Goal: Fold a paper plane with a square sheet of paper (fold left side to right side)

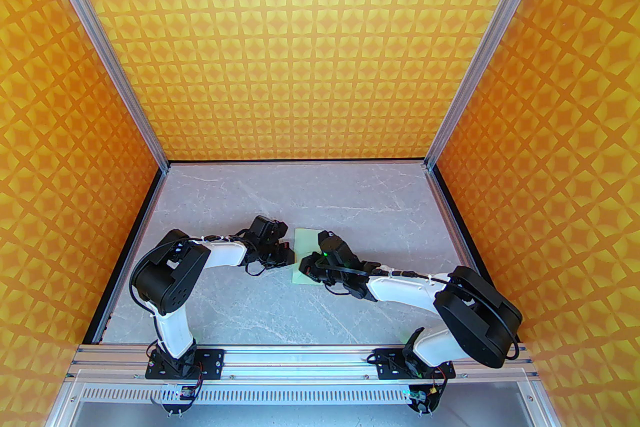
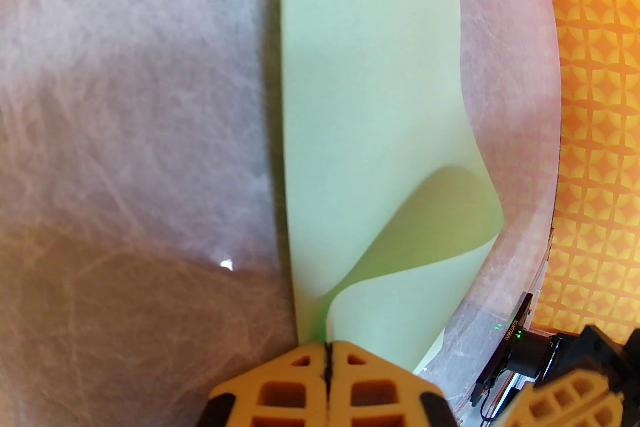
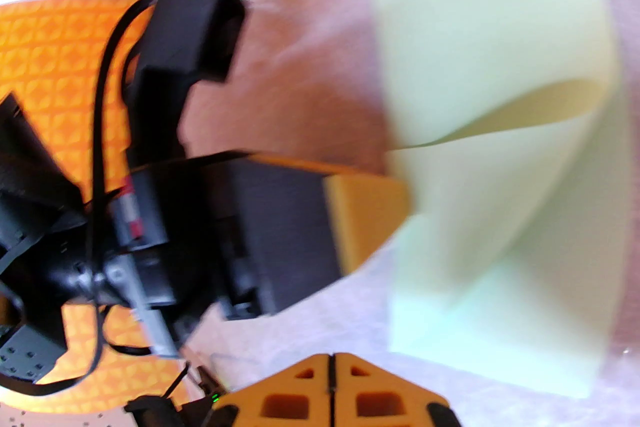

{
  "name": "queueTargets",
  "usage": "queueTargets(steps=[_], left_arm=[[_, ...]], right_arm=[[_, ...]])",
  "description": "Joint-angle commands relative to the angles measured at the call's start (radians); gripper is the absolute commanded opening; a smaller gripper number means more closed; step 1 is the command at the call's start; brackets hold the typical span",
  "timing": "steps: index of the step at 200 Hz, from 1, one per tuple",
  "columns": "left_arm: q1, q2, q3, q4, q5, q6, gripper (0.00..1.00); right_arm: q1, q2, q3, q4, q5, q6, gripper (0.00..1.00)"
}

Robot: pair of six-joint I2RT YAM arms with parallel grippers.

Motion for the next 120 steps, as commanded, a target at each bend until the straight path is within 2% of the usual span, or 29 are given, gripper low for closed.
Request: queueTargets(steps=[1, 25, 82, 120], left_arm=[[-0.006, 0.025, 0.018, -0.019, 0.003, 0.021, 0.02], [-0.007, 0.025, 0.016, -0.019, 0.003, 0.019, 0.02], [-0.013, 0.025, 0.013, -0.016, 0.003, 0.017, 0.02], [-0.015, 0.026, 0.015, -0.018, 0.004, 0.017, 0.02]], right_arm=[[-0.014, 0.008, 0.011, -0.055, 0.030, -0.038, 0.05], [-0.022, 0.053, 0.036, -0.030, 0.009, -0.045, 0.01], [-0.025, 0.167, 0.104, 0.006, -0.007, -0.040, 0.00], [-0.027, 0.189, 0.126, -0.093, 0.044, -0.039, 0.00]])
